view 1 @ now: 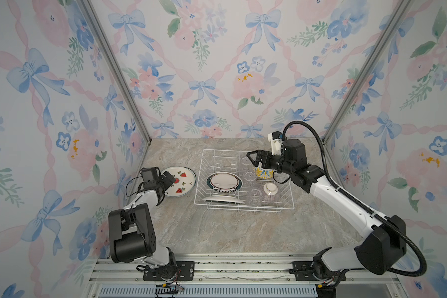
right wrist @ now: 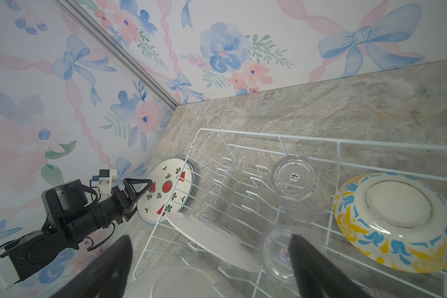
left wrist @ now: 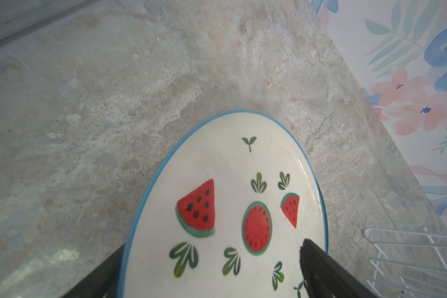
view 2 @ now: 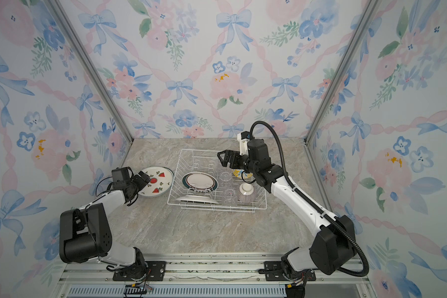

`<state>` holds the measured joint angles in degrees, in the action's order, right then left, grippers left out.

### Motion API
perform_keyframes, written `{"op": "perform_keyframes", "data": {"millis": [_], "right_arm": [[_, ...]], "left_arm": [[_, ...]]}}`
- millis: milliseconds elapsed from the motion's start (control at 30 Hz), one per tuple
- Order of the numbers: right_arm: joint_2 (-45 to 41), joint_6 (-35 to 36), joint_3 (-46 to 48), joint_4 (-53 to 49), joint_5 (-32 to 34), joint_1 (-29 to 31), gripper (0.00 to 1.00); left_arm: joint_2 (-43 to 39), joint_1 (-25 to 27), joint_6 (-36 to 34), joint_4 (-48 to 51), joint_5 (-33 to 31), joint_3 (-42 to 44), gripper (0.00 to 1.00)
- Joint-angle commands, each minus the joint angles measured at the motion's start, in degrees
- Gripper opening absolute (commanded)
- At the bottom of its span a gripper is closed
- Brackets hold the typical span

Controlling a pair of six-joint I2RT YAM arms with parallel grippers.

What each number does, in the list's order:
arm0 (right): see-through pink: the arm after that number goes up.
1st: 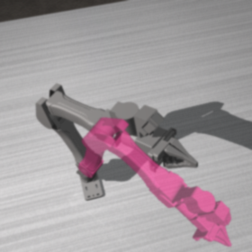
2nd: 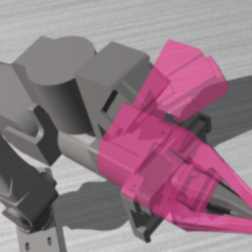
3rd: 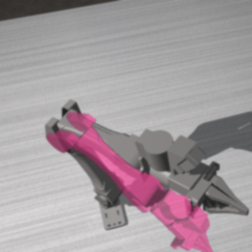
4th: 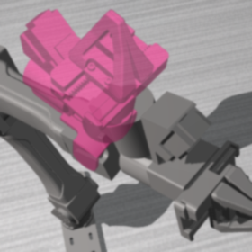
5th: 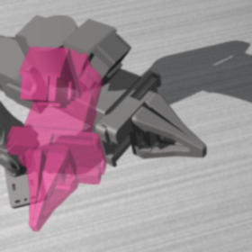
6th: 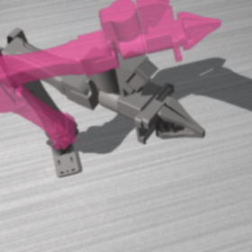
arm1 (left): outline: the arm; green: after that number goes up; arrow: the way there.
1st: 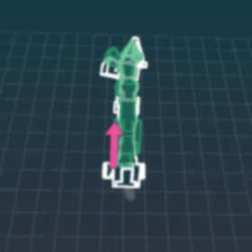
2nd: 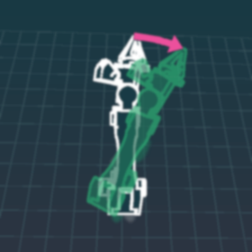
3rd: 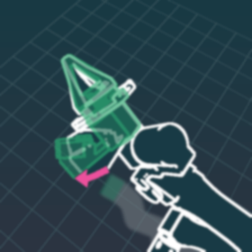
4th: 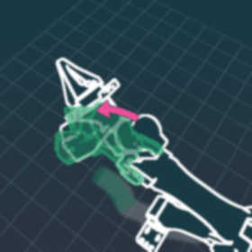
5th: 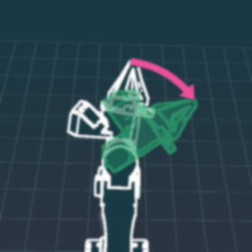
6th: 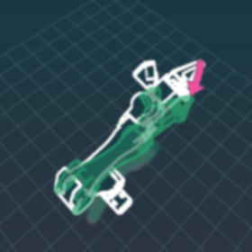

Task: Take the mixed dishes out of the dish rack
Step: 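Lower the watermelon plate flat onto the printed plate and open the left gripper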

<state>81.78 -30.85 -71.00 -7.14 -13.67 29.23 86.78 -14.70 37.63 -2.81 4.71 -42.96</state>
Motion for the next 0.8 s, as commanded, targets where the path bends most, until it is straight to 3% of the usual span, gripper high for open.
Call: {"op": "perform_keyframes", "data": {"millis": [0,567,767], "right_arm": [[0.14,0.18,-0.19,-1.33,0.22,-0.40,0.97],[-0.21,0.96,-0.33,-2.27,0.03,-0.58,0.97],[-0.21,2.06,-0.46,-3.41,0.62,-0.58,0.97]], "left_arm": [[1.66,0.70,-2.25,0.51,-0.38,-2.48,0.98],[8.78,3.49,-4.20,4.07,-1.61,-7.69,0.98],[7.34,4.18,-6.28,6.23,-6.98,-8.40,0.98]]}}
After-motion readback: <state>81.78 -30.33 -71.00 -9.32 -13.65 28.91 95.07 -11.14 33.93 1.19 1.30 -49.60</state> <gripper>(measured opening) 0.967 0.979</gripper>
